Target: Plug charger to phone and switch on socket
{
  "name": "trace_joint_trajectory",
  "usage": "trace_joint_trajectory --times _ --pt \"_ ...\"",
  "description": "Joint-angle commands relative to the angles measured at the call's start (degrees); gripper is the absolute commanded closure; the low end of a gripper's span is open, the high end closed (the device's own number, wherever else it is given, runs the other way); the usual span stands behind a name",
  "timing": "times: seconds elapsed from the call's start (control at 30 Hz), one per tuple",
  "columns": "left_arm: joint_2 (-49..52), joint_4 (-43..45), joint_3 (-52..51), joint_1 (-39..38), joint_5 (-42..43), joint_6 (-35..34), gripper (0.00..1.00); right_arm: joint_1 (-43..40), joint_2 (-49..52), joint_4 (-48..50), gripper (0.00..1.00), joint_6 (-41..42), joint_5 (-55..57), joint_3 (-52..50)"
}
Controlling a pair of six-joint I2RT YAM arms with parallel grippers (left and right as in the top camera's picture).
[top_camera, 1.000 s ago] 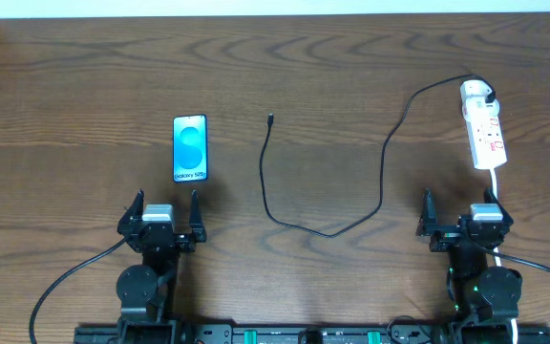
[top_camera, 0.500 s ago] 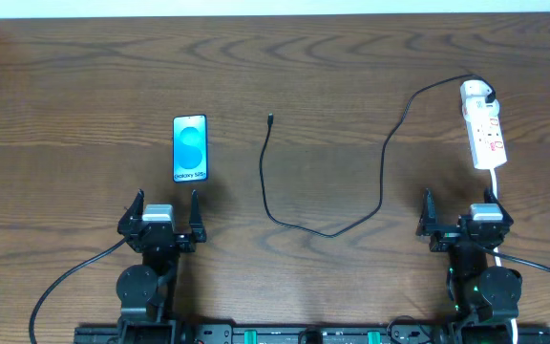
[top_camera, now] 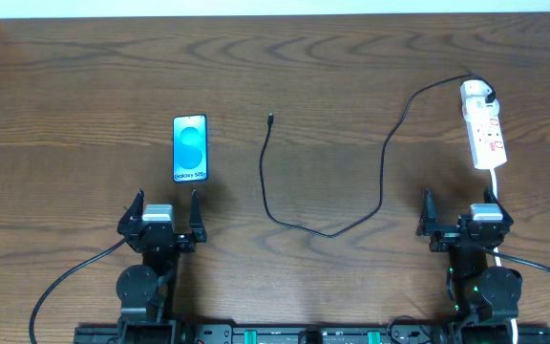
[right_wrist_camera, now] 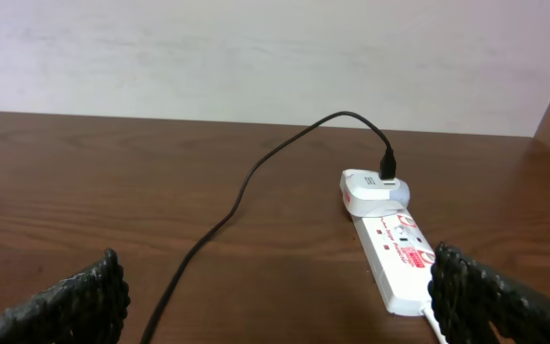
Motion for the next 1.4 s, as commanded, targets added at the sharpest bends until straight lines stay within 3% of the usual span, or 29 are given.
trace_joint_trajectory --times 0.0,0.37,0.67,0.97,1.37 --pt "-0.33 -2.34 0.42 0.35 -1.2 0.92 0.06 0.28 -0.37 -0.2 0.01 -0.68 0.11 -0.09" --pt "0.44 -2.38 2.97 0.35 -0.24 -2.29 0.06 0.28 -0.37 -0.17 0.01 -0.68 0.11 -0.09" --pt "7.32 -2.82 8.26 0.35 1.05 -2.29 0.06 0.28 -0.37 -0.2 0.01 -0.68 0.11 -0.09" --pt "23.08 -4.17 18.64 0.35 1.9 -2.27 0.06 0.28 -0.37 -0.2 0.01 -0.68 0.11 -0.09" --pt "43.67 -15.41 37.35 0.35 7.74 -2.27 0.06 0.28 -0.37 -0.2 0.01 -0.68 0.11 -0.09"
